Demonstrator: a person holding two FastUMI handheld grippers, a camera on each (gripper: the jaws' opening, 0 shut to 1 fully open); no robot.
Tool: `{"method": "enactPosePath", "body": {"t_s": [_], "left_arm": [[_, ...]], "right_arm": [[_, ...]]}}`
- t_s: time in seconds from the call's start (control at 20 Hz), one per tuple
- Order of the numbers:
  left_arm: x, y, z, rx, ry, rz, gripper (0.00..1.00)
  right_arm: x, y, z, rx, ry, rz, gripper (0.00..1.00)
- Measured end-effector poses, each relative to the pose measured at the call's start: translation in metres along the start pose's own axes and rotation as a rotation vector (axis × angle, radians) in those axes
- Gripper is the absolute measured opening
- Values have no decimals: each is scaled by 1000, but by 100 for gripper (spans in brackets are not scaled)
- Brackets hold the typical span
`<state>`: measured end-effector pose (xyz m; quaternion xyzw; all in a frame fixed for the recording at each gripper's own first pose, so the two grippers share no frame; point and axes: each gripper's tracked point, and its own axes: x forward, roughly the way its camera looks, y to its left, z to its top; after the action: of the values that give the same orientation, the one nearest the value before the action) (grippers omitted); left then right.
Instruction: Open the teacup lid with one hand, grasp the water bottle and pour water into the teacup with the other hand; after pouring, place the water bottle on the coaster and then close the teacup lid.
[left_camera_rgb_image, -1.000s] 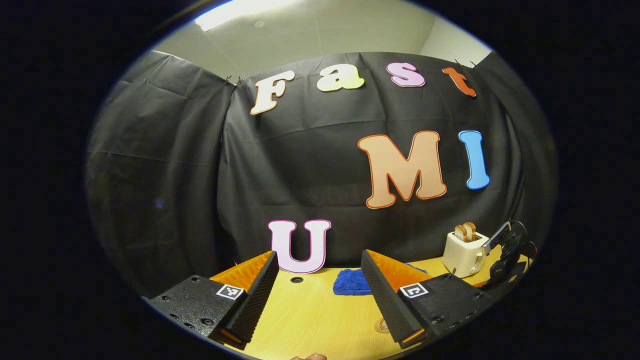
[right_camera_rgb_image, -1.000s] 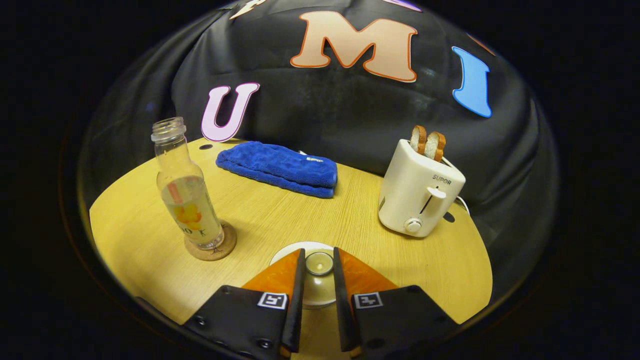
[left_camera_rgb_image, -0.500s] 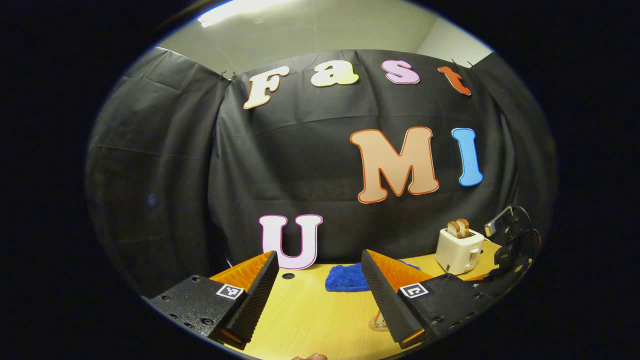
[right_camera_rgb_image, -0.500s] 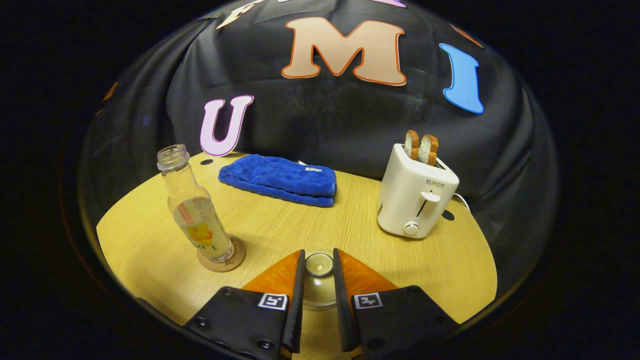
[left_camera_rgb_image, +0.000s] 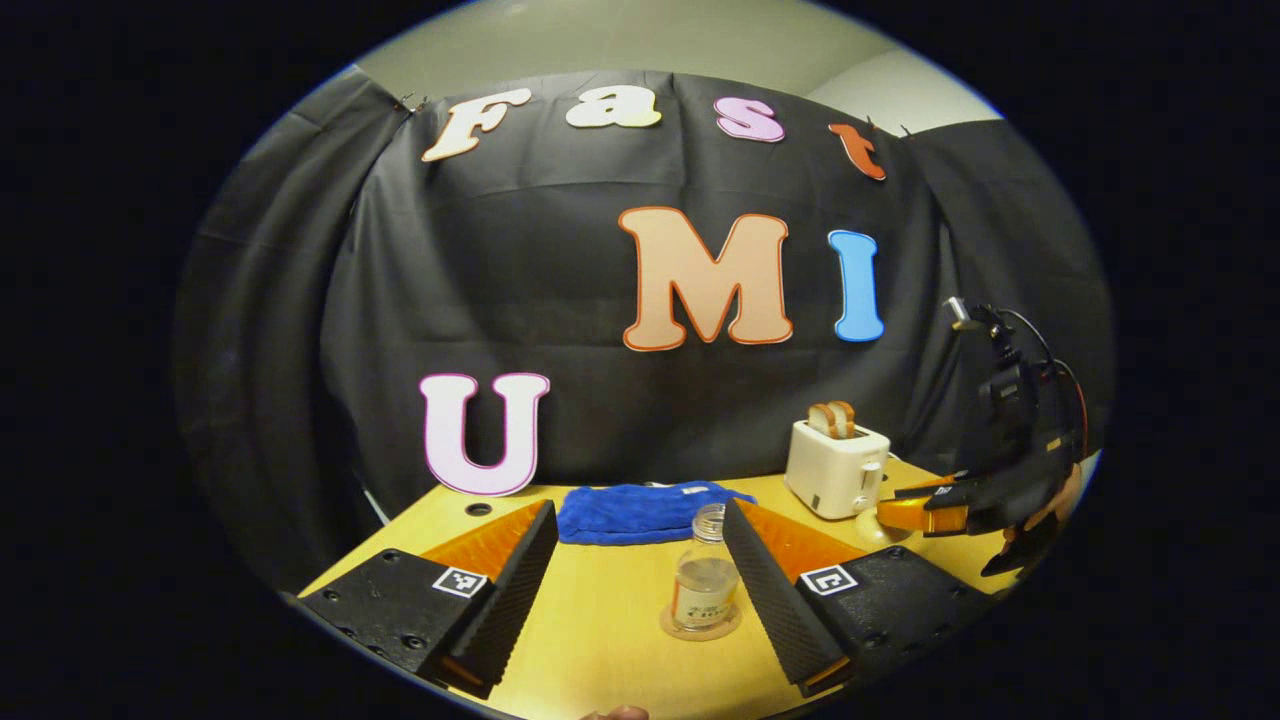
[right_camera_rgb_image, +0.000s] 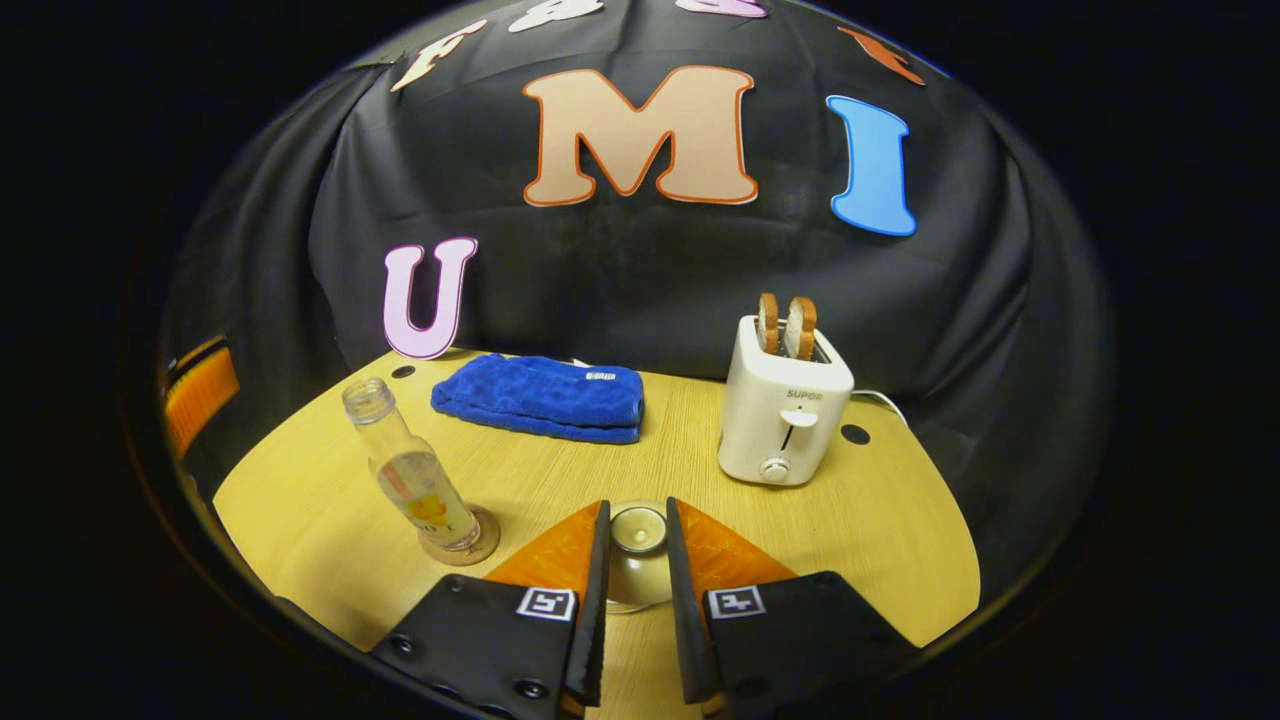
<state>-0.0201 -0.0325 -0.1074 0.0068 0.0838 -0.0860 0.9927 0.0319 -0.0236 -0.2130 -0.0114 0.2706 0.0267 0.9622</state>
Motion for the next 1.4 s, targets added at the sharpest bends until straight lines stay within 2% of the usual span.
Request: {"method": "enactPosePath", "body": {"t_s": [0.35, 0.4, 0.45, 0.6, 0.95, 1.4], "left_arm": [[21, -20, -46, 44, -4, -93, 98], [24, -24, -55, 53, -1, -108, 99], [27, -27, -63, 61, 8, -117, 97], [38, -34, -86, 41, 37, -141, 98], [60, -39, -133, 44, 110, -153, 98], [79, -52, -163, 90, 162, -193, 96]], "right_arm": [[-33, -5, 8, 52, -7, -43, 35], [-36, -6, 9, 62, -7, -49, 32], [-39, -5, 10, 74, -5, -53, 34], [-48, -11, 15, 93, -10, -83, 34], [-68, -22, 24, 97, -32, -131, 36], [-85, -39, 27, 61, -48, -184, 34]]}}
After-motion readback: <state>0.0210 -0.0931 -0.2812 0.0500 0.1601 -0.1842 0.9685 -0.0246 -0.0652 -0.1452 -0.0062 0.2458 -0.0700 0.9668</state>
